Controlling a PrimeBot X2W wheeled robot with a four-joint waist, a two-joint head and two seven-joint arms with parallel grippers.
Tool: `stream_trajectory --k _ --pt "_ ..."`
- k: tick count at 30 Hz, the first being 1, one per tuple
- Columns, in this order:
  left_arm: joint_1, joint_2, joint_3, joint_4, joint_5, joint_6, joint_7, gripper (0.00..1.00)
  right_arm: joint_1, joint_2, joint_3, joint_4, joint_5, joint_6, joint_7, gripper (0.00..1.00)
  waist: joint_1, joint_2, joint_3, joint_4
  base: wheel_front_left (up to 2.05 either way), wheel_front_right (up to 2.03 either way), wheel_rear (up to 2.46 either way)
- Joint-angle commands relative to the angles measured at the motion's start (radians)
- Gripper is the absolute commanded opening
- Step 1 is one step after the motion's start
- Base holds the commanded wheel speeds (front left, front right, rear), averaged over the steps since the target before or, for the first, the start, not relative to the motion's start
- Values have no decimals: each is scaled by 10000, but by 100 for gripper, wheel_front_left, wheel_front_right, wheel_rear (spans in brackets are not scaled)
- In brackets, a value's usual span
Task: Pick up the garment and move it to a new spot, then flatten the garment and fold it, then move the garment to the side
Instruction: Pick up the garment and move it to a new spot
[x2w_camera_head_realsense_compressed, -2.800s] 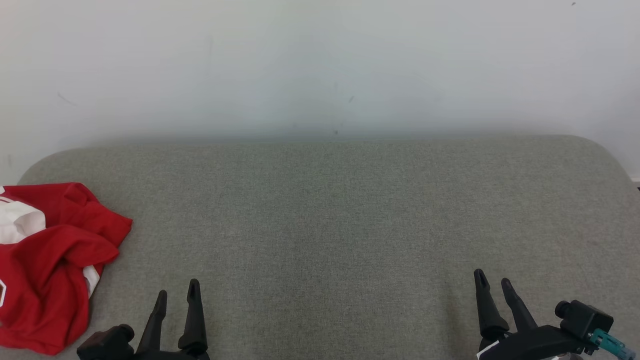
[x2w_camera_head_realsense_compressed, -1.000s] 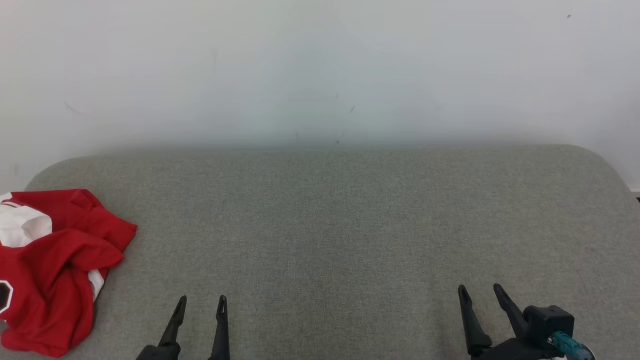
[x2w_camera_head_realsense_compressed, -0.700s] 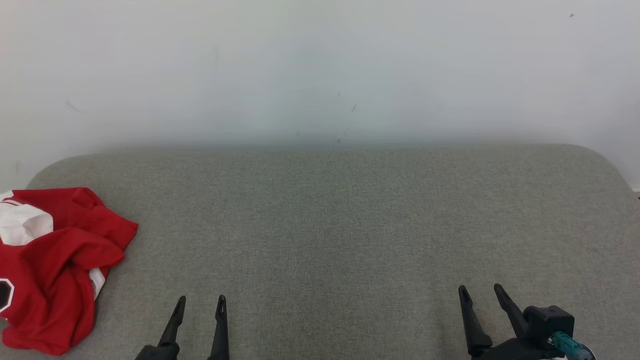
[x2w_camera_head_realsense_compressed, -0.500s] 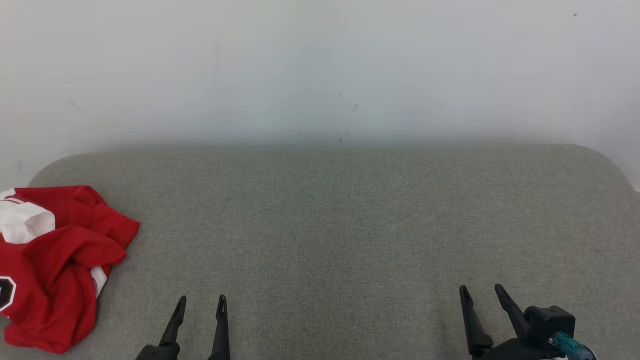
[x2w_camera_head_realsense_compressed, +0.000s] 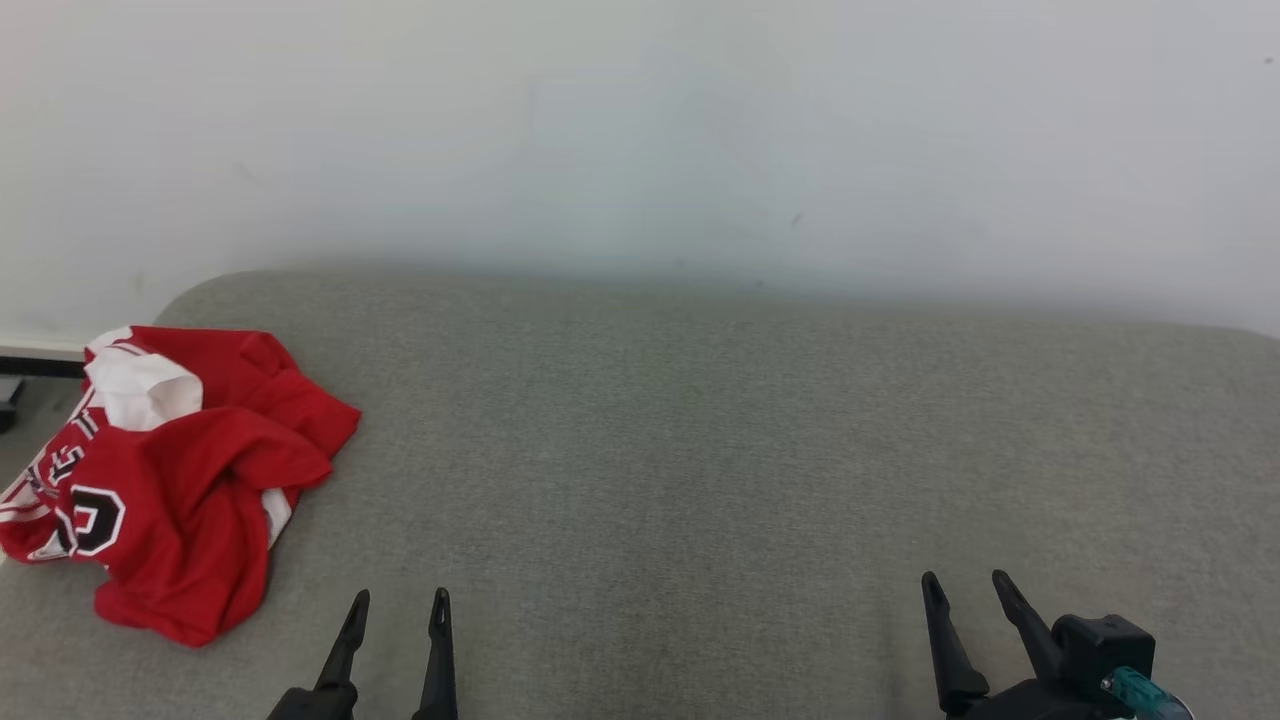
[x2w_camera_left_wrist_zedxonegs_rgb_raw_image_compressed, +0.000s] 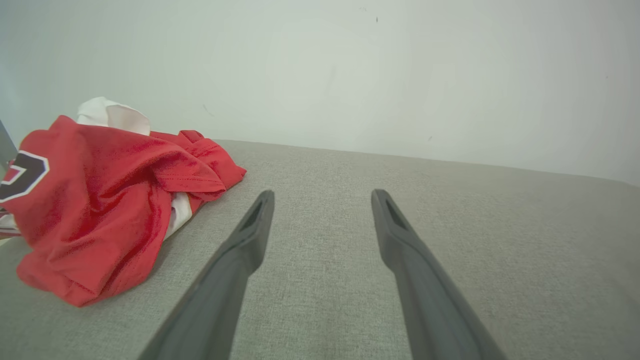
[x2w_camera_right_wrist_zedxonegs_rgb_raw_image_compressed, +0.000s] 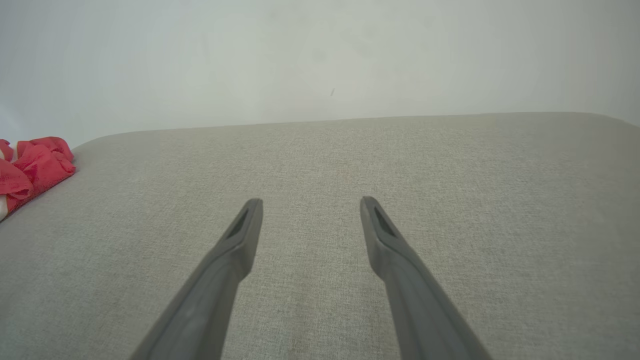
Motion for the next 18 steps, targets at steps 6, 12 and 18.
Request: stream_trajectory --k 6,12,18 --pt "65 60 117 13 164 -24 -37 100 74 -20 94 85 151 -21 -116 100 0 0 -83 1457 0 0 0" --pt "74 88 170 30 260 -86 -39 100 63 -20 138 216 316 -21 -231 100 0 0 -156 2611 0 0 0" --pt "227 99 279 -66 312 -74 -39 100 -161 -19 423 391 481 -21 -334 100 0 0 -103 3686 0 0 0"
